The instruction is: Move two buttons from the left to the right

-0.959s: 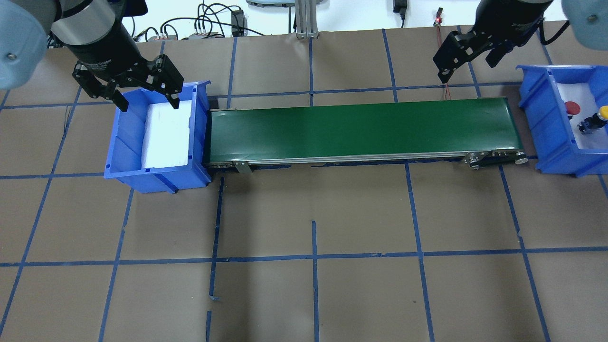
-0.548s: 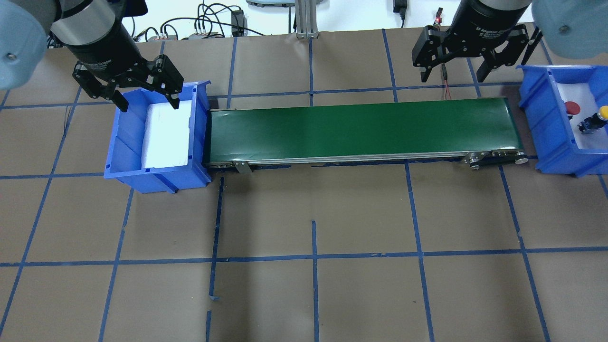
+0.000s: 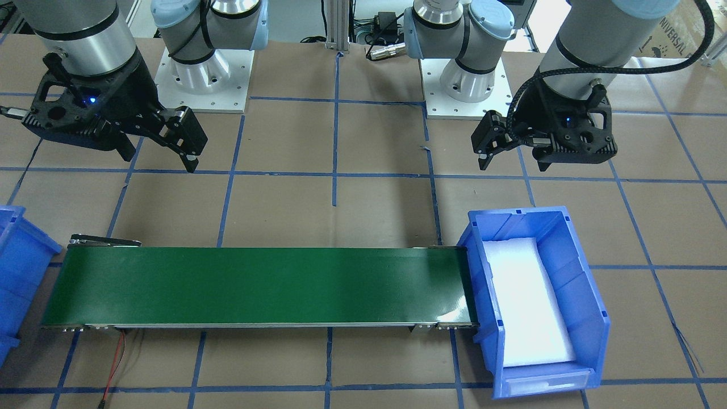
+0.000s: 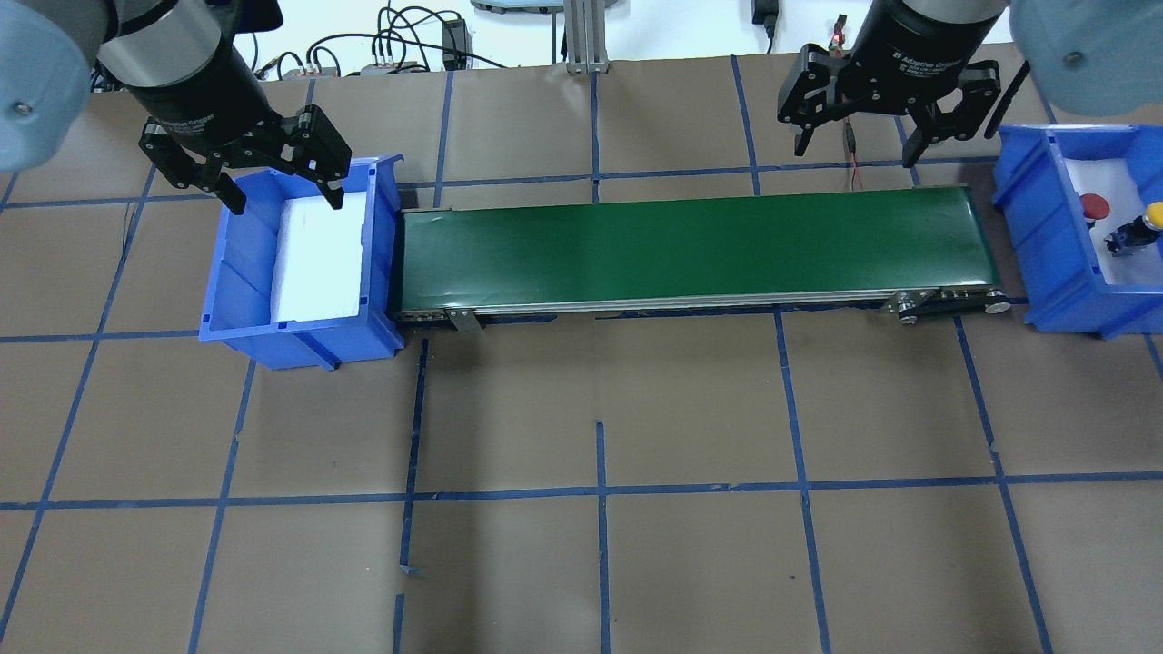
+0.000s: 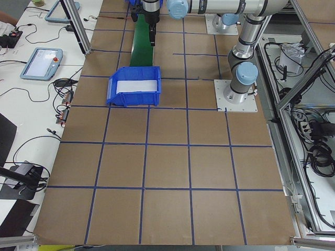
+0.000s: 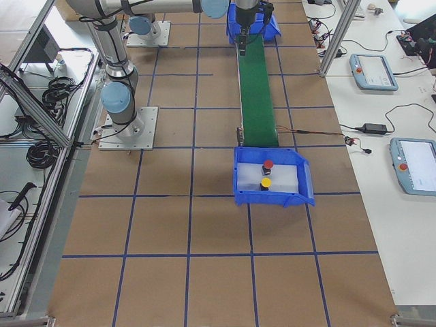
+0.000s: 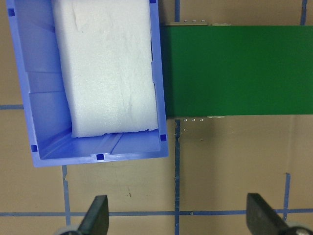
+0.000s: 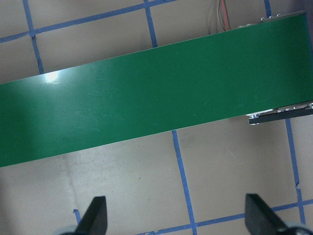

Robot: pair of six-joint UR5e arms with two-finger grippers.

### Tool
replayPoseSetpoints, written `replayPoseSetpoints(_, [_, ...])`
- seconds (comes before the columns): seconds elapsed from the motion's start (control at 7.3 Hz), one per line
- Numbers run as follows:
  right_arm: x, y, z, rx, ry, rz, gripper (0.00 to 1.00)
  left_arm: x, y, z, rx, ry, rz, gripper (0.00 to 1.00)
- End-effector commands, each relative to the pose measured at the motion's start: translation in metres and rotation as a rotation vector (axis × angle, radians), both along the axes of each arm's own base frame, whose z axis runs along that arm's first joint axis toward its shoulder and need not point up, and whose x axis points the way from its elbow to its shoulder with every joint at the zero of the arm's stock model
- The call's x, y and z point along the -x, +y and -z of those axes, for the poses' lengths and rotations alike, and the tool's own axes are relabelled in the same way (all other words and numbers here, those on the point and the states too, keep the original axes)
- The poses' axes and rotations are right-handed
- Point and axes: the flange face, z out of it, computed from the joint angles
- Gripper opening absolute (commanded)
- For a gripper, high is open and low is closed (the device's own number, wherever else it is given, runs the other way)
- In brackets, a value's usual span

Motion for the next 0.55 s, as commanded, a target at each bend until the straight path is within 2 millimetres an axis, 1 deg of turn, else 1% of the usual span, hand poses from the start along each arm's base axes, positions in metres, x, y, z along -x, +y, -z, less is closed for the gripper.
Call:
replayPoseSetpoints(0.0, [-0.0003,0.0000,0.0016,-0.002,-0.002,-0.002,1.00,0.0001,0.0001,-0.0001,0.000,0.000,0.000,1.00])
replayPoseSetpoints(0.41, [-0.0003,-0.0005,0.0016,0.004,-0.002,-0.002,1.00,0.0004,0.0011,-0.0006,-0.002,-0.004,0.005,1.00])
